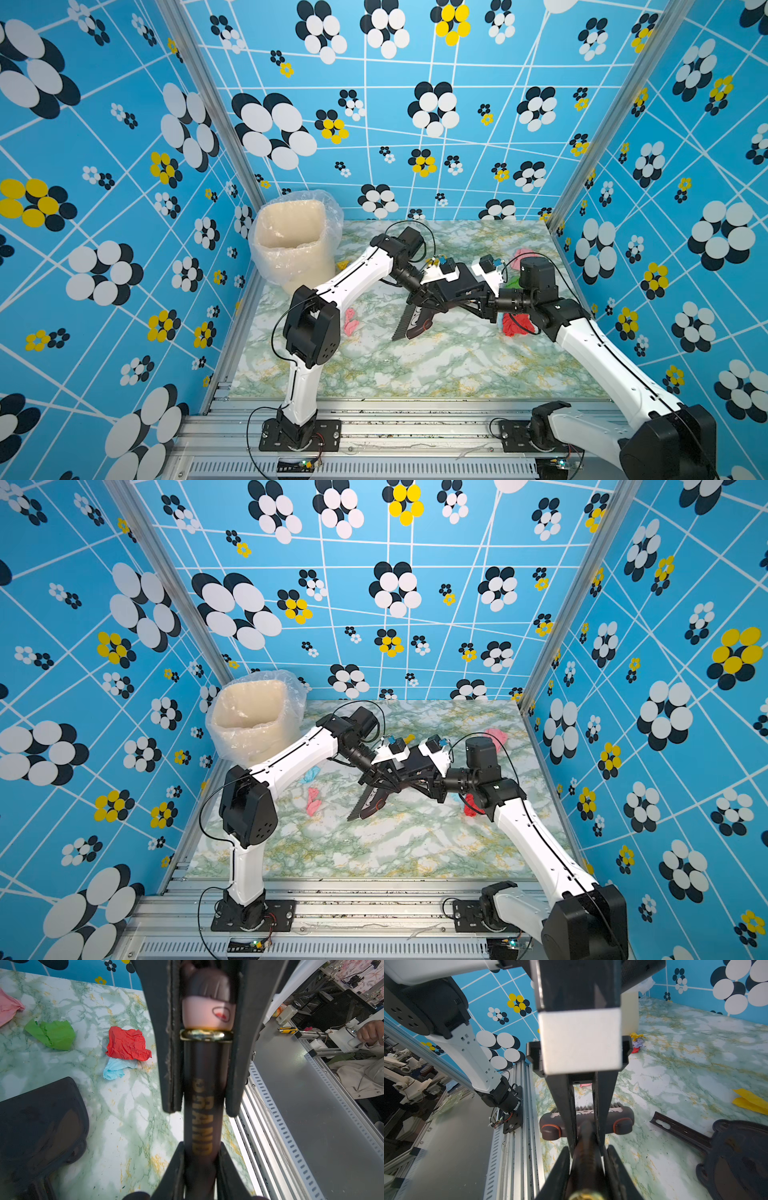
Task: Sweep away the paper scraps from the table
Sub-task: 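Close the right gripper on the brush handle beside the left gripper, then release the brush with the left gripper and move it over the dustpan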
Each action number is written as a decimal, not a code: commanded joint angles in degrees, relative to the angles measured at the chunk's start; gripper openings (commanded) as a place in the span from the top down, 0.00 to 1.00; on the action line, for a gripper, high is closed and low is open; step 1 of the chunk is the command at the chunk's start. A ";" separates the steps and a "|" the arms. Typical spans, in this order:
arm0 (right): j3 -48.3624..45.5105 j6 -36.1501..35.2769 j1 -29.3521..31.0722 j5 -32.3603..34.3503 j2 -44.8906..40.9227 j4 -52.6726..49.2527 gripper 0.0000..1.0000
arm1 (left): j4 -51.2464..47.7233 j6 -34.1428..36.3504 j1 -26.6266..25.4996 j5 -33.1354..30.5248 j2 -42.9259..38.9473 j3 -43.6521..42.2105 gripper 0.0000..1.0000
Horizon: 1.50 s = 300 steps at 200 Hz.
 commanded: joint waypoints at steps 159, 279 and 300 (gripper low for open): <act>0.16 -0.10 0.38 5.84 -3.90 -3.42 1.00 | 30.34 -20.89 3.55 -3.56 -12.91 -16.67 0.27; -2.33 4.54 0.35 27.64 -12.41 2.20 1.00 | 44.61 -43.54 9.24 -24.34 -24.17 -30.74 0.01; -2.35 6.18 0.31 33.88 -14.47 3.47 1.00 | 45.26 -47.42 9.38 -29.78 -25.11 -32.61 0.01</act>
